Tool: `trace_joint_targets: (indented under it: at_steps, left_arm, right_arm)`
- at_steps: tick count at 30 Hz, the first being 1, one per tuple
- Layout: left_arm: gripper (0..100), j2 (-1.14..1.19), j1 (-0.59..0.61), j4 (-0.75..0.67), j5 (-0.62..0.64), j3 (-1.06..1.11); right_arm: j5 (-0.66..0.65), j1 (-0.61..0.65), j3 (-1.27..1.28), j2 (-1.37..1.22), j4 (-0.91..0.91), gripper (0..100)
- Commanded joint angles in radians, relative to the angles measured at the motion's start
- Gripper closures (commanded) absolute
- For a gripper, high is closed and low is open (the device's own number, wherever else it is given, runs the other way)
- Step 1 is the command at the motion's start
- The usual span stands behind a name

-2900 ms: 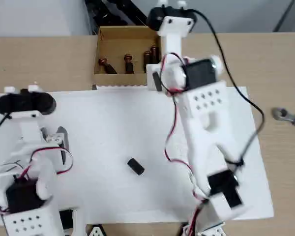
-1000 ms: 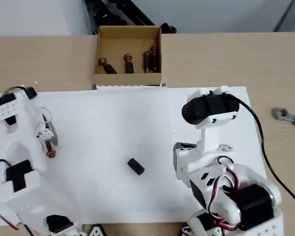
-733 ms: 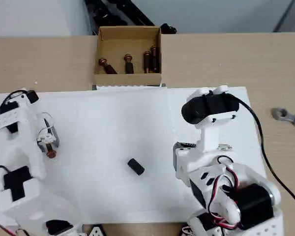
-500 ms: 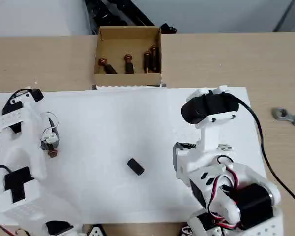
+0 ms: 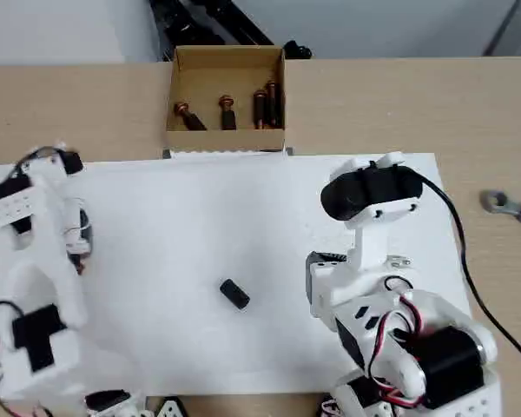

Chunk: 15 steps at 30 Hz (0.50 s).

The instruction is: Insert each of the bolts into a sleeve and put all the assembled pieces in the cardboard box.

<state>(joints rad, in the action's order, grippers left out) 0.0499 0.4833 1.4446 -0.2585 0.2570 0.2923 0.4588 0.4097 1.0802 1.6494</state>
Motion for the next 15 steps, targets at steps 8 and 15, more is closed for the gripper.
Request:
trace_joint_targets:
  at_steps: [8,15]
  left_arm:
    - [99,-0.393,-0.043,0.170,-0.611,-0.142]
    - [99,-0.387,-0.044,0.236,-0.985,-0.094]
  right_arm:
    - [0.009,-0.005,-0.005,0.007,-0.018,99.1]
    - [0.008,-0.007,-0.005,0.008,-0.010,99.1]
